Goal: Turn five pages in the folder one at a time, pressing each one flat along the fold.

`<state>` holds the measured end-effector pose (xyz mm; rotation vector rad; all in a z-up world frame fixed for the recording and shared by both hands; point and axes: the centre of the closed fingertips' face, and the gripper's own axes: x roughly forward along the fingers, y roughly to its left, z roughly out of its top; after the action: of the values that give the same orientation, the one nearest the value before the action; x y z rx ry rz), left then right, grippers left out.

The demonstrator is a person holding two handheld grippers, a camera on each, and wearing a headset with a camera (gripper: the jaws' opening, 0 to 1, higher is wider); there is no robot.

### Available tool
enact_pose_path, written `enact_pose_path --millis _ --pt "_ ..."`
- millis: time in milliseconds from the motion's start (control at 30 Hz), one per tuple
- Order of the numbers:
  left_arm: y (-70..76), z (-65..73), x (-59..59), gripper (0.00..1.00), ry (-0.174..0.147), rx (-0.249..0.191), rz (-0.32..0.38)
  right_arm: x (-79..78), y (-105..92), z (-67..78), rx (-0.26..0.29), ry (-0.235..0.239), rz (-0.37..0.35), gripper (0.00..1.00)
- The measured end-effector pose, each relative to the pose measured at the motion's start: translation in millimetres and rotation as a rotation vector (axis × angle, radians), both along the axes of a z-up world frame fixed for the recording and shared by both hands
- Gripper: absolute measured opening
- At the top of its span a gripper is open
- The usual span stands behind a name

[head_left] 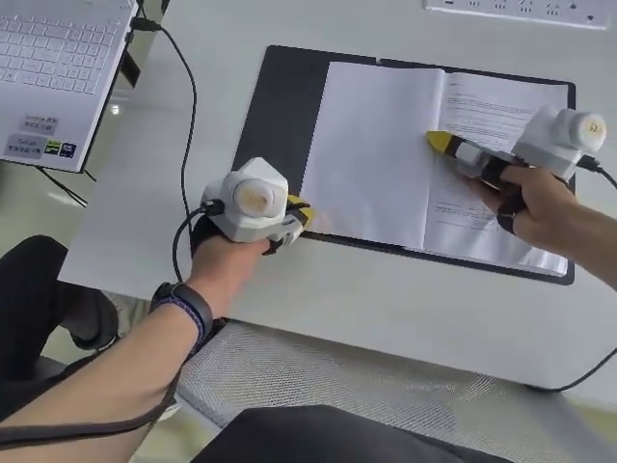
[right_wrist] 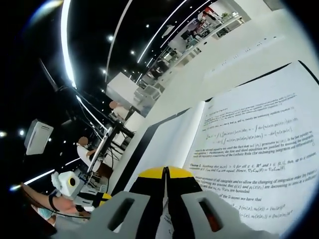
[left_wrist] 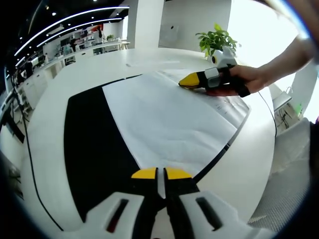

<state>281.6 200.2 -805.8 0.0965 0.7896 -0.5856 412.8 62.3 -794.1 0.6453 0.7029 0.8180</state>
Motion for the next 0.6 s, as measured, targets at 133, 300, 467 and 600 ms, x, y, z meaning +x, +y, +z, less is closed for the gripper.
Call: enact_pose_path --millis 133,300,467,600 --pt "-0.3 0.5 -0.3 0.03 0.002 -0.006 0.002 -14.2 1.1 2.1 0.006 0.002 -0.013 0.00" --pt "-0.4 -1.5 0.6 0.04 0.002 -0.008 0.004 -38.3 5.2 4.3 -0.003 0.002 0.010 0.00" --pt "0.5 -3.2 2.1 0.03 0.003 -0.017 0.009 -52.0 3.2 2.4 0.005 0.013 0.017 0.00" --pt "0.6 -4.2 2.5 0.03 0.003 -0.016 0.009 -72.4 5.0 3.9 -0.002 0.019 0.034 0.00"
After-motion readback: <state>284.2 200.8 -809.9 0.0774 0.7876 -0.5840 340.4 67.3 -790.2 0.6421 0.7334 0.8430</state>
